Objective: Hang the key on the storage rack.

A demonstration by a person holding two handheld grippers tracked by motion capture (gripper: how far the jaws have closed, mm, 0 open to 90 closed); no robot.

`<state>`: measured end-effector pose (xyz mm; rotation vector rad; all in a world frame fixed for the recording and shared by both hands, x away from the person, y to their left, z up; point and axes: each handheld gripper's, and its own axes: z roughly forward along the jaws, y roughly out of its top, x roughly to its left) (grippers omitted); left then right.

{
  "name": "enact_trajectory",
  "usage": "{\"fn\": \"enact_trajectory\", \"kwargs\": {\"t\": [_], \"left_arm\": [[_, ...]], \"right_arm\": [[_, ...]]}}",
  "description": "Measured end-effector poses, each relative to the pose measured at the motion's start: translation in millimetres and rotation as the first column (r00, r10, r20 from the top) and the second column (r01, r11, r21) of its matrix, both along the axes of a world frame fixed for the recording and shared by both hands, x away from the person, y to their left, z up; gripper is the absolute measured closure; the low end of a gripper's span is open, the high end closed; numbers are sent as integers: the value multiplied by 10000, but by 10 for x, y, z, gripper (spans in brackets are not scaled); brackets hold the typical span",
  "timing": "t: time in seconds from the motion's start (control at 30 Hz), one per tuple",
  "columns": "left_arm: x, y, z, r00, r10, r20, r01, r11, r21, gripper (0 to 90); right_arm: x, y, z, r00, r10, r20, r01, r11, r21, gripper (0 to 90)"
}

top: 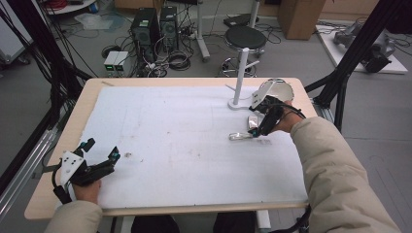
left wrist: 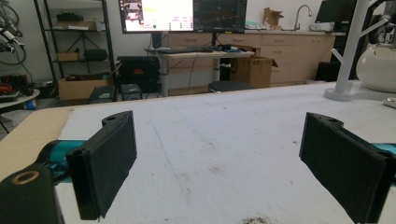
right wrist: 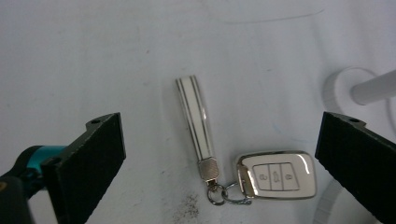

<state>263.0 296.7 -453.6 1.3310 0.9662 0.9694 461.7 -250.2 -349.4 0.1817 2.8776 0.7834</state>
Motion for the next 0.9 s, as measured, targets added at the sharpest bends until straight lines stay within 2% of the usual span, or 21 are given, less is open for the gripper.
{"fn": "enact_trajectory", "kwargs": {"t": [0.07,0.2,0.33,0.47,0.57,0.6,0.67,0.77,0.9], "left_arm": [[0,1,0,10000,4,-7,-4,10000,17,115],[-1,-2,0,10000,-18,4,18,10000,6,115],[-3,-1,0,10000,-12,24,12,10000,24,115],[-4,0,0,10000,-13,36,12,10000,40,114],[-5,2,0,10000,-12,34,11,10000,50,114],[-4,0,-1,10000,-13,41,13,10000,31,115],[-4,1,-1,10000,-18,37,18,10000,36,114],[-4,0,0,10000,-11,38,11,10000,35,115],[-4,0,-1,10000,-9,39,9,10000,39,115]], "right_arm": [[16,28,-59,9996,174,-236,-181,9994,-280,8],[50,81,-156,9984,403,-397,-429,9968,-670,8],[46,161,-254,9957,512,-771,-605,9905,-1238,8],[62,226,-355,9918,692,-1076,-862,9828,-1632,8],[78,243,-402,9905,780,-1132,-972,9797,-1754,8],[86,251,-439,9879,791,-1334,-1033,9772,-1857,46],[96,254,-459,9861,869,-1416,-1144,9732,-1993,49],[118,246,-495,9848,683,-1595,-1023,9711,-2156,73],[155,223,-505,9814,616,-1818,-1025,9690,-2247,195]]}}
